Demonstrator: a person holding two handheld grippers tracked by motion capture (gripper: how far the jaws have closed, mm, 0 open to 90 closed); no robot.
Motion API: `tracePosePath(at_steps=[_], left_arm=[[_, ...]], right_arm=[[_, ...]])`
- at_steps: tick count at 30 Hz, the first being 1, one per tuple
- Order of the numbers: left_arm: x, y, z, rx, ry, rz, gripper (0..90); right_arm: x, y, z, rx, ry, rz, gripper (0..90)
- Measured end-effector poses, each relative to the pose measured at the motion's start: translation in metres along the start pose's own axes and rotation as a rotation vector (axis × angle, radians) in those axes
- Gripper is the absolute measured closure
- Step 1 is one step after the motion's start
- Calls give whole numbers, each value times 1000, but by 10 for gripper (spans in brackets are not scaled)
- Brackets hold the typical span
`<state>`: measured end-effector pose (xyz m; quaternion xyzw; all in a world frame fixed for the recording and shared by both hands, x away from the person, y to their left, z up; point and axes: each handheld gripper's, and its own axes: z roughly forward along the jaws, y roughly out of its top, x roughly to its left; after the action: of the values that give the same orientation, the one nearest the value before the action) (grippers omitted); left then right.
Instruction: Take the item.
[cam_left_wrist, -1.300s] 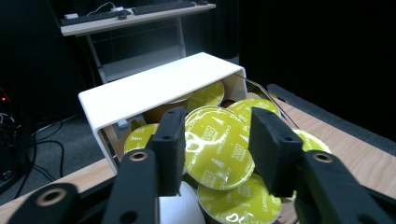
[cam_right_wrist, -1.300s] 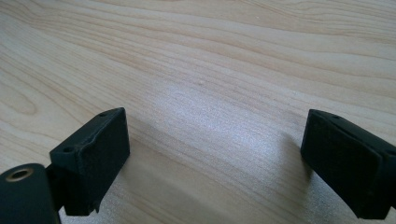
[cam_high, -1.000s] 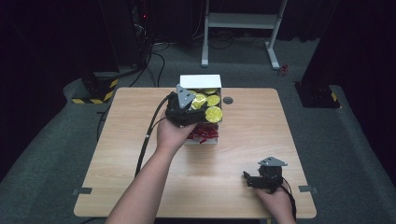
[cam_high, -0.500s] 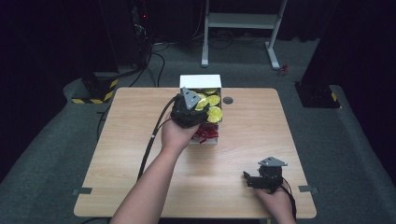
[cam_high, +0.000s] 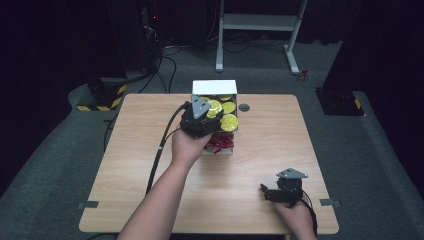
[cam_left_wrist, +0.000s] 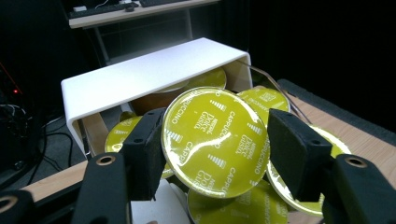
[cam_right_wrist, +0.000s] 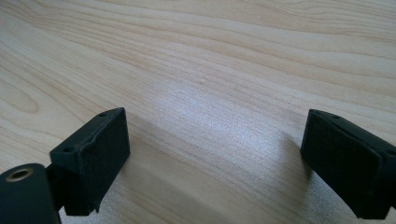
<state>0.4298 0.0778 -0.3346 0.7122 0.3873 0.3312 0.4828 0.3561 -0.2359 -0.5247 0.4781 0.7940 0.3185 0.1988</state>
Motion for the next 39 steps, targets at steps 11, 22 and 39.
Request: tracePosePath(at_steps=[11, 22, 39], left_arm=[[10, 1, -23, -48, -26, -26, 399], [34, -2, -58, -73, -19, -61, 400], [69, -35, -85, -37, 26, -103, 400]], right_arm=[[0, 0, 0, 0, 0, -3, 81], [0, 0, 0, 0, 0, -3, 81], [1, 0, 0, 2, -1, 5, 81]])
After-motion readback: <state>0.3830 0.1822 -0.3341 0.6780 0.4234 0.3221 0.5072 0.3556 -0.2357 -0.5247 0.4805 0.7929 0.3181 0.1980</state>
